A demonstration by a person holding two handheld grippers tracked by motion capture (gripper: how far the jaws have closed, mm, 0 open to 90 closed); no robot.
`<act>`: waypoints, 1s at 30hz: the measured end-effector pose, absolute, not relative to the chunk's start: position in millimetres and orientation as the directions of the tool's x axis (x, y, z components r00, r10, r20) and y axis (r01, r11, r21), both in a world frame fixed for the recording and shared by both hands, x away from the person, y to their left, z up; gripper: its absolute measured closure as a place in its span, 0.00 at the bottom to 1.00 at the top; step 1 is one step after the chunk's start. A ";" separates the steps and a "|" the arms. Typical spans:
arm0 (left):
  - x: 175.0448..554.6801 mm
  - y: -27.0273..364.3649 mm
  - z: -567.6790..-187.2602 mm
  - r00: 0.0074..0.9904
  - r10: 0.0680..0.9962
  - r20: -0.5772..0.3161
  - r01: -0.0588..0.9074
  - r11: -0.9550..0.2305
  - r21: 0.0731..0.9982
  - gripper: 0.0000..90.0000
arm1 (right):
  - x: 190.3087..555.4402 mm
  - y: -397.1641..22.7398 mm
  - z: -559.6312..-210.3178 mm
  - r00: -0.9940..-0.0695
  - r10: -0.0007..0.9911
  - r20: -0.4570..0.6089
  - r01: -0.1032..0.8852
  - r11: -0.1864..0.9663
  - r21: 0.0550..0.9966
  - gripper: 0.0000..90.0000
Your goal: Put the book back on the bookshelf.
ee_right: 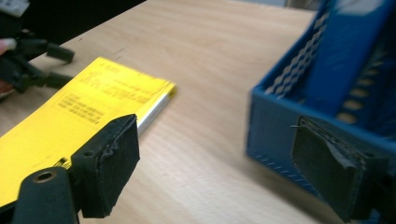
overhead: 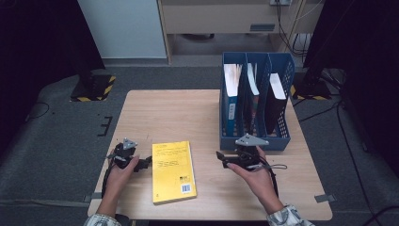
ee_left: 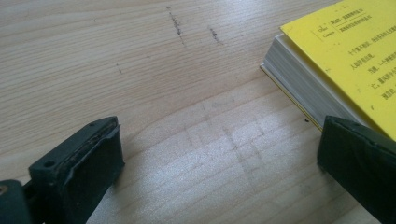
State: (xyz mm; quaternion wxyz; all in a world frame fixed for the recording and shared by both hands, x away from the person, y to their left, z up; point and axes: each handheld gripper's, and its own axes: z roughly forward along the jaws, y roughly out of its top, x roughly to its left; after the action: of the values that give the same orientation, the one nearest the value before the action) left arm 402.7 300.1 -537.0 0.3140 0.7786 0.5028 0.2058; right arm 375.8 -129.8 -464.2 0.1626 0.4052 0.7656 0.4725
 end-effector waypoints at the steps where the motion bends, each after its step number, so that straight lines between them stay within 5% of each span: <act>1: 402.3 300.2 -537.0 0.412 0.911 0.005 0.653 -0.299 0.696 0.00 | 375.0 -126.4 -466.6 -0.625 0.769 0.137 0.470 0.231 0.852 0.17; 18: 386.4 305.1 -518.3 0.361 0.932 -0.018 0.626 -0.228 0.745 0.11 | 364.8 -75.9 -497.5 -0.706 0.695 0.137 0.492 0.342 0.801 0.27; 30: 367.3 265.7 -516.8 0.489 0.870 -0.055 0.633 -0.311 0.709 0.11 | 360.4 -59.8 -507.6 -0.736 0.657 0.163 0.498 0.363 0.787 0.30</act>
State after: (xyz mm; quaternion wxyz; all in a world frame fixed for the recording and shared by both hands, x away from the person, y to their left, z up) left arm 367.3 265.7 -516.8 0.3445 0.7911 0.4752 0.1720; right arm 360.4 -59.8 -507.6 0.0900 0.3520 0.8206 0.4411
